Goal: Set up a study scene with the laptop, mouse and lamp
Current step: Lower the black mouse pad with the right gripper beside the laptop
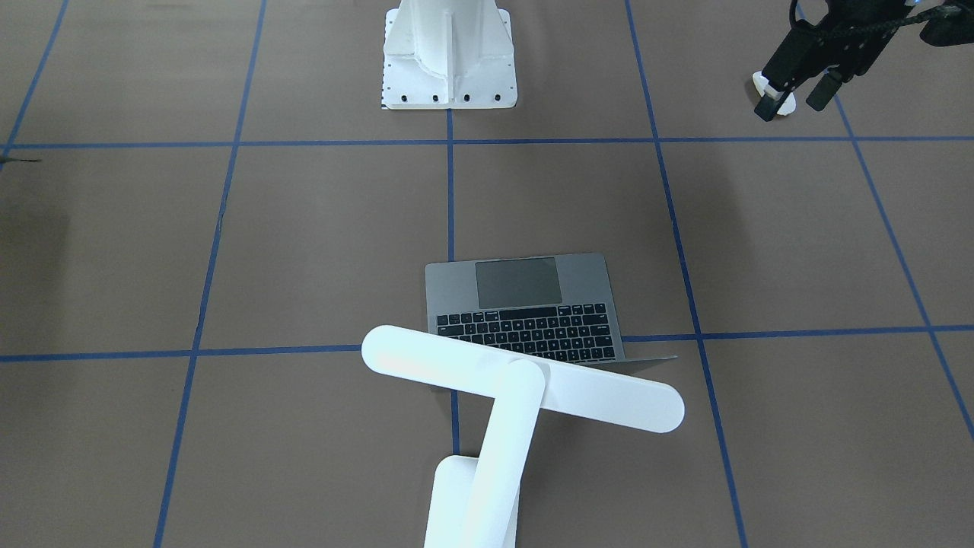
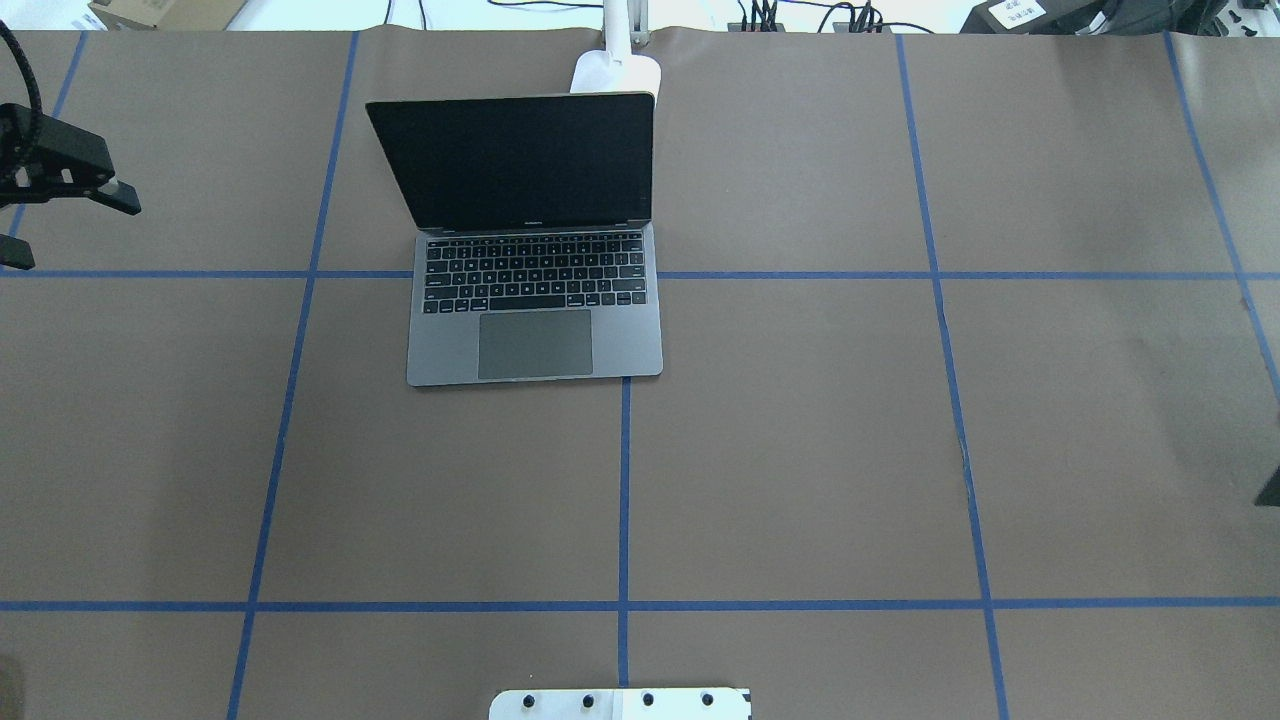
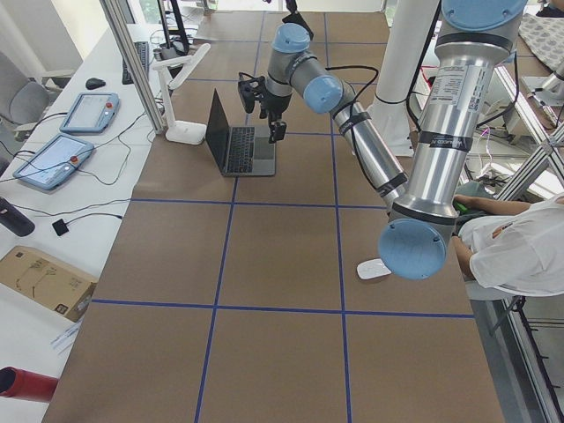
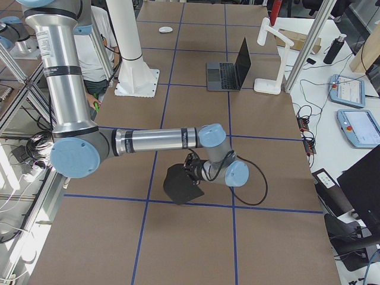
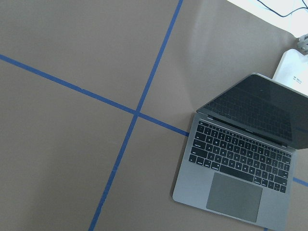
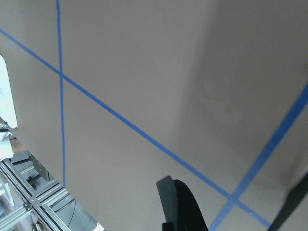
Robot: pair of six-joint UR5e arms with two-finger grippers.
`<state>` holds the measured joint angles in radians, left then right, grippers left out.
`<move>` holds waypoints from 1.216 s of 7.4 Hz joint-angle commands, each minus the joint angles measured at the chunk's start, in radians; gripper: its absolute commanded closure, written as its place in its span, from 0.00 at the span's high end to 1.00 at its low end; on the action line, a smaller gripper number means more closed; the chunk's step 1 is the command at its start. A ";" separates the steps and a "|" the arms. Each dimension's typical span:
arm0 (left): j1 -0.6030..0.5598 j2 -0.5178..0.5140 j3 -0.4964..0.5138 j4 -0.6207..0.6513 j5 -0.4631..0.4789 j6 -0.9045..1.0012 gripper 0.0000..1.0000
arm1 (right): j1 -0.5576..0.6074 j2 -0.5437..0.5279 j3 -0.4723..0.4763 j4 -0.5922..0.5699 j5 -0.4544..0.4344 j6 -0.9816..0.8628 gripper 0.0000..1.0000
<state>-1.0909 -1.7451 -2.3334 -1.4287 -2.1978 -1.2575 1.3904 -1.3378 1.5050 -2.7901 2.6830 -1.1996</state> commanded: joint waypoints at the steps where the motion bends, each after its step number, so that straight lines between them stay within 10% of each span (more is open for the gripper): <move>1: 0.000 0.030 0.020 -0.002 0.001 0.003 1.00 | -0.204 0.164 -0.002 -0.002 0.197 0.214 0.00; 5: -0.006 0.032 0.016 -0.002 0.001 0.001 1.00 | -0.307 0.276 -0.292 0.798 0.308 0.839 0.00; 9: -0.012 0.032 0.011 -0.002 0.001 0.000 1.00 | -0.327 0.411 -0.385 0.900 0.350 1.020 0.00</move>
<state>-1.0999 -1.7127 -2.3210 -1.4311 -2.1968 -1.2578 1.0715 -0.9715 1.1576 -1.8992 3.0196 -0.1917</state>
